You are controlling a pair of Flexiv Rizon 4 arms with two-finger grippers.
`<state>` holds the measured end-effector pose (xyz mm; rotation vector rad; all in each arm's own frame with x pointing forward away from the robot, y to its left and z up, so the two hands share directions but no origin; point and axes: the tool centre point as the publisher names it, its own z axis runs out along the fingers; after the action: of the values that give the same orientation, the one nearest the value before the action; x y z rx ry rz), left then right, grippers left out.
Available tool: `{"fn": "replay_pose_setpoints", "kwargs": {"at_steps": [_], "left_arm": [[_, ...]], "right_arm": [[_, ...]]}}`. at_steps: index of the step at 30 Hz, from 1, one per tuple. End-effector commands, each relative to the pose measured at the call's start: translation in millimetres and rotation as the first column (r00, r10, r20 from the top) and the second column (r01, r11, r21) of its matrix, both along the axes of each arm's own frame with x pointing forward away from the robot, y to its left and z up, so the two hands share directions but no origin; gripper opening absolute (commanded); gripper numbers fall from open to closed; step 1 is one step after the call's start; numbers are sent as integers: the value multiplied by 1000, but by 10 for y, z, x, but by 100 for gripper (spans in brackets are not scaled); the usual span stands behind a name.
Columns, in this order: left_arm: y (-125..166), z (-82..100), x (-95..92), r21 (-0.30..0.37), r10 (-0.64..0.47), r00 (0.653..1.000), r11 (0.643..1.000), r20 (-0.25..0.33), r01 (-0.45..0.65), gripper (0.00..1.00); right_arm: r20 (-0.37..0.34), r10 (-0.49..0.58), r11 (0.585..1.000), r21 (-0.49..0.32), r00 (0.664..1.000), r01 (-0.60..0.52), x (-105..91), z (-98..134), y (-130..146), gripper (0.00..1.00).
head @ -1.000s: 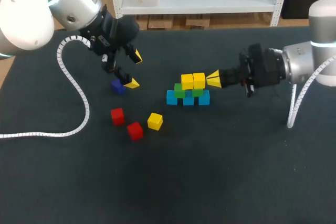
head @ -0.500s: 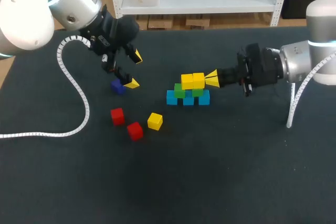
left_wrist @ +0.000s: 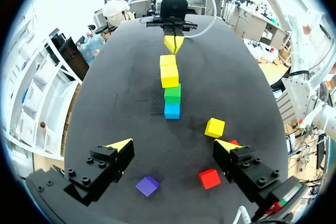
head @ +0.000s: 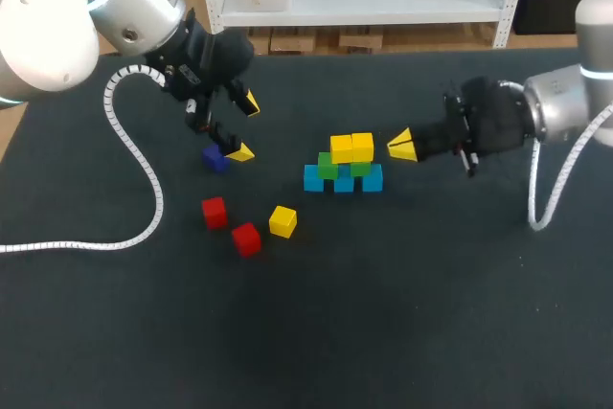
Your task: Place the blue cubes, place green cubes on the blue cubes, place the yellow cubes on the green cubes, then place the red cubes on the yellow cubes, and place purple cube on the red cubes.
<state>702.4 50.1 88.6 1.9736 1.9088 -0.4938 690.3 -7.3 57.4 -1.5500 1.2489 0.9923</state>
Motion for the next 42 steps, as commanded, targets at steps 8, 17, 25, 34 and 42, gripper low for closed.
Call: {"fn": "replay_pose_setpoints", "kwargs": {"at_steps": [8,17,25,34,42], "left_arm": [[6,-6,12,-2,-4,1000,1000,0,4,100],[6,-6,12,-2,-4,1000,1000,0,4,100],[6,-6,12,-2,-4,1000,1000,0,4,100],[6,-6,12,-2,-4,1000,1000,0,4,100],[6,-6,12,-2,-4,1000,1000,0,4,100]], "right_arm": [[91,181,981,-94,979,-173,-153,201,-390,100],[106,180,981,-96,978,-170,-185,223,-452,100],[106,180,981,-96,978,-170,-185,223,-452,100],[113,144,985,-116,983,-131,-277,167,-415,100],[135,-51,983,-169,990,74,-249,221,-756,100]]}}
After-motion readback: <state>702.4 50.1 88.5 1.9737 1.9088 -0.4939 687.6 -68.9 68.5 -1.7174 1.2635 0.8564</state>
